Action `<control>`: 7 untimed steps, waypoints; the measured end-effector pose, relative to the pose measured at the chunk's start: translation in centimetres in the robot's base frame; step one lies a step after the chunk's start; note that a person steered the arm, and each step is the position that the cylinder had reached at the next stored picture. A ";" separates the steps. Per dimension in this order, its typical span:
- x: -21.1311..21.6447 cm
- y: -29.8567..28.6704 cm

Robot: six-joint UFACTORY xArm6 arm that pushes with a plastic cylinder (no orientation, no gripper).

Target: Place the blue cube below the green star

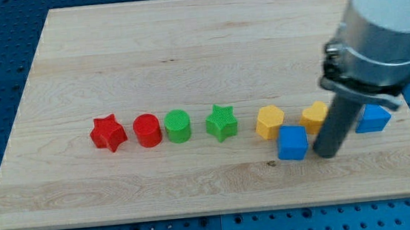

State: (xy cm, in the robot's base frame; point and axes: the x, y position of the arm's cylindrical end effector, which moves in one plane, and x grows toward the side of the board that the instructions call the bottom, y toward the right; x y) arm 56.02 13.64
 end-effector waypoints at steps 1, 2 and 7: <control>0.0 -3.8; 0.0 -6.7; 0.8 -16.1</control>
State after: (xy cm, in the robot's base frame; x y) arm 56.78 -2.46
